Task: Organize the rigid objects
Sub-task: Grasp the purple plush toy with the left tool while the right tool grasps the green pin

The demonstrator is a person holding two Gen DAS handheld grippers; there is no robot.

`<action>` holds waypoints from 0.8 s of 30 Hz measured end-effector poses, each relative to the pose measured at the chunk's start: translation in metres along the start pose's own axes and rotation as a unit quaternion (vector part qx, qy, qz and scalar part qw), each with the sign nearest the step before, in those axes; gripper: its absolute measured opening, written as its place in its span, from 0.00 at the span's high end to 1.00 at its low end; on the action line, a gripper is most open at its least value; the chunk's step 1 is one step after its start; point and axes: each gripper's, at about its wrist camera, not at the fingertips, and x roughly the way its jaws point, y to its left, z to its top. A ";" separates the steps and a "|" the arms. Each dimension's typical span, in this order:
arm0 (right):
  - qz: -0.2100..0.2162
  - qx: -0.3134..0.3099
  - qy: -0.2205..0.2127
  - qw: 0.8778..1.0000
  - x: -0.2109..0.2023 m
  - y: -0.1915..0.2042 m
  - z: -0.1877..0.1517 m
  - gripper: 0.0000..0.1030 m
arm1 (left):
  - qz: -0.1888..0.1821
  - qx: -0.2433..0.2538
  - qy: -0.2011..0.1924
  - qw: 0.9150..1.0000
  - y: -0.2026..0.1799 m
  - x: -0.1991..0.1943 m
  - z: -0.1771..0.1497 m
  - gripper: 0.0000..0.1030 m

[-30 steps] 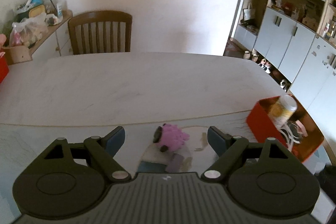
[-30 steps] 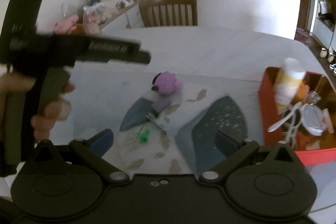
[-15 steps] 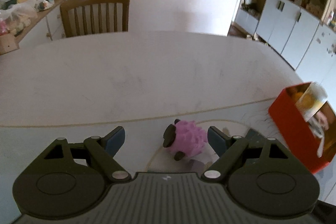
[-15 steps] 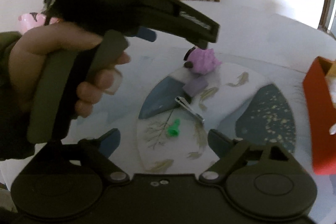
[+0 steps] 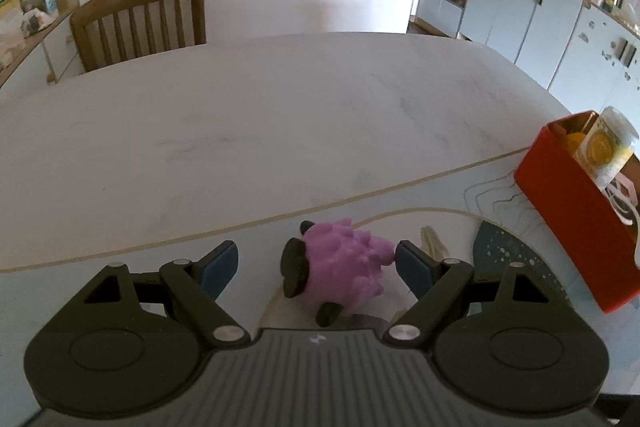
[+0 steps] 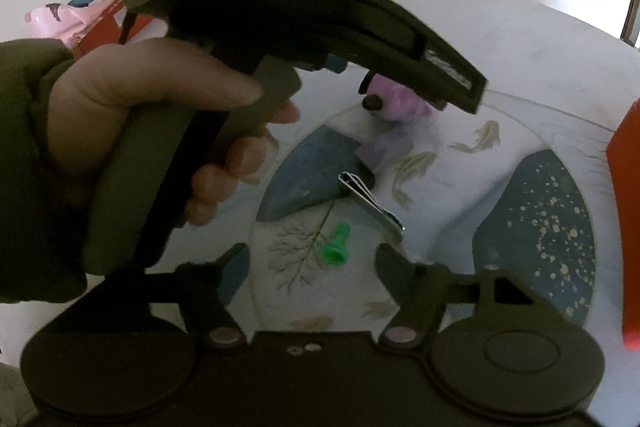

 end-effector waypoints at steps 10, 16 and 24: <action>-0.028 -0.024 -0.006 0.999 -0.003 0.014 -0.002 0.62 | -0.013 0.020 -0.001 1.000 -0.007 0.009 -0.003 0.37; -0.050 -0.030 -0.009 0.998 -0.008 0.020 -0.001 0.72 | -0.011 0.025 -0.006 1.000 -0.008 0.008 -0.005 0.38; -0.037 -0.013 -0.014 0.999 -0.017 0.016 -0.004 0.86 | 0.003 0.018 -0.009 1.000 -0.008 0.002 -0.007 0.38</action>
